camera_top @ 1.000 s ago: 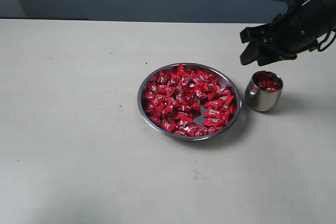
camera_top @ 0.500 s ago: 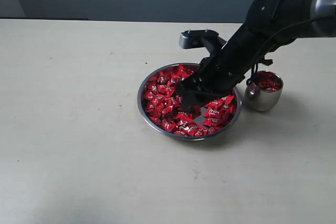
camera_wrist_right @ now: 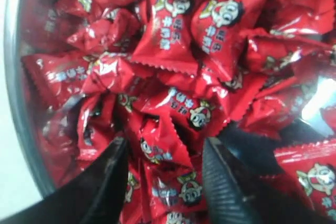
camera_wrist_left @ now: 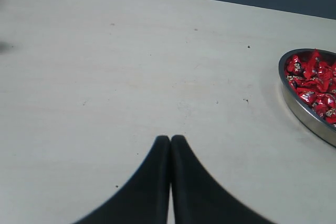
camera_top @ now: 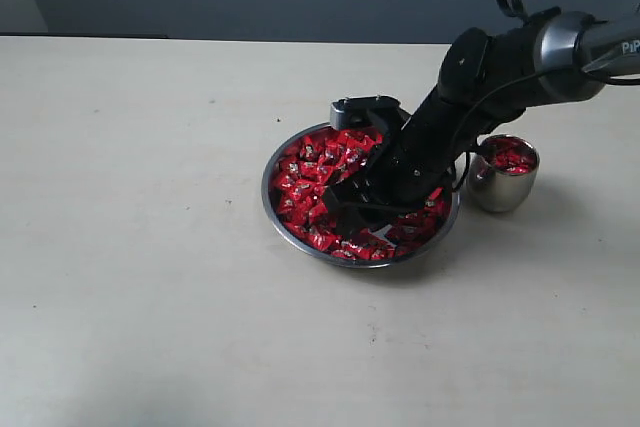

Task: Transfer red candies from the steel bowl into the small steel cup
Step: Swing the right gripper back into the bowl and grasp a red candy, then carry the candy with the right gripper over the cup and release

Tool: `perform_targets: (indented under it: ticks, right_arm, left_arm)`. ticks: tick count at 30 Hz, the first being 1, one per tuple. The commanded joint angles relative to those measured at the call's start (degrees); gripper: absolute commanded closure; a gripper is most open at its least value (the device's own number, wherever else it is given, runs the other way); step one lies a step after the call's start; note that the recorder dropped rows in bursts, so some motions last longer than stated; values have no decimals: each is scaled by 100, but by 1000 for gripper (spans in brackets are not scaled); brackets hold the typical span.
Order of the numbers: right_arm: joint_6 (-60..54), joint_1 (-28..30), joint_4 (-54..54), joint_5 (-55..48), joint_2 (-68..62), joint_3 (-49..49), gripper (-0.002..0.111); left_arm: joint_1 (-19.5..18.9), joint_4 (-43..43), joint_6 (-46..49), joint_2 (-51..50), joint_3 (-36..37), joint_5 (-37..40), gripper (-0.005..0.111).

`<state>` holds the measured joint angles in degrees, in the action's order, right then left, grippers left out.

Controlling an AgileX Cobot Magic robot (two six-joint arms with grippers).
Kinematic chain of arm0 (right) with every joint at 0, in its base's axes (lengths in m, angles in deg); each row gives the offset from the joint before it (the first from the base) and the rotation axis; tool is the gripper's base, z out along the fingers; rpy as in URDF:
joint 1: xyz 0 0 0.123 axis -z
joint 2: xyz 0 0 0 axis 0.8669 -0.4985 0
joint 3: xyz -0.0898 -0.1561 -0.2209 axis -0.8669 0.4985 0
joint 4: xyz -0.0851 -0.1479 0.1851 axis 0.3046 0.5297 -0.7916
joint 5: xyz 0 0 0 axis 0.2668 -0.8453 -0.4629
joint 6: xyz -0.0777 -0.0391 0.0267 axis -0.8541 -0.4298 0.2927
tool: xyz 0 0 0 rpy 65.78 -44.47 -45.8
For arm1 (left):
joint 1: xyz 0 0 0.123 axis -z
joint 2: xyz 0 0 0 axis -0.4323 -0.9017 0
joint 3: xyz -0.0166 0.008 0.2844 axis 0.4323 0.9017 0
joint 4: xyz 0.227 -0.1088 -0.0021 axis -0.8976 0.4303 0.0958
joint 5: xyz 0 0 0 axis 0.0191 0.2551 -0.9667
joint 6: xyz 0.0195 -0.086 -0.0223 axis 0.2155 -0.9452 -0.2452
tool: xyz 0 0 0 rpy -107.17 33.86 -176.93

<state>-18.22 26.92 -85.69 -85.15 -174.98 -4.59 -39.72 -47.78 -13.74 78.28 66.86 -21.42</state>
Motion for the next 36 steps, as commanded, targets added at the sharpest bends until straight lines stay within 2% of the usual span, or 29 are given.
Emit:
perform_targets:
  ticks: [1,4,8,9,16,23,27,33,36]
  right_arm:
    - [-18,-8,-269,346,-82,-19,65]
    - [87,-8,-269,462,-165,-21,72]
    - [87,-8,-243,398,-238,-21,106]
    - [102,-8,-221,369,-238,-21,108]
    - [358,-8,251,317,263,-21,108]
    - [879,3,1191,282,1110,-21,108]
    - [921,157,1302,193,1464,-21,108]
    - [1027,853,1542,121,1844,-21,108]
    - [1027,1494,1534,37,1882,-21,108]
  left_arm:
    - [-9,4,-9,22,10,-40,106]
    - [-9,4,-9,22,10,-40,106]
    - [-9,-20,-9,22,10,-7,106]
    - [-9,-20,-9,22,10,-7,106]
    - [-9,-20,-9,22,10,-7,106]
    - [-9,-20,-9,22,10,-7,106]
    - [-9,-20,-9,22,10,-7,106]
    - [-9,-20,-9,22,10,-7,106]
    - [-9,-20,-9,22,10,-7,106]
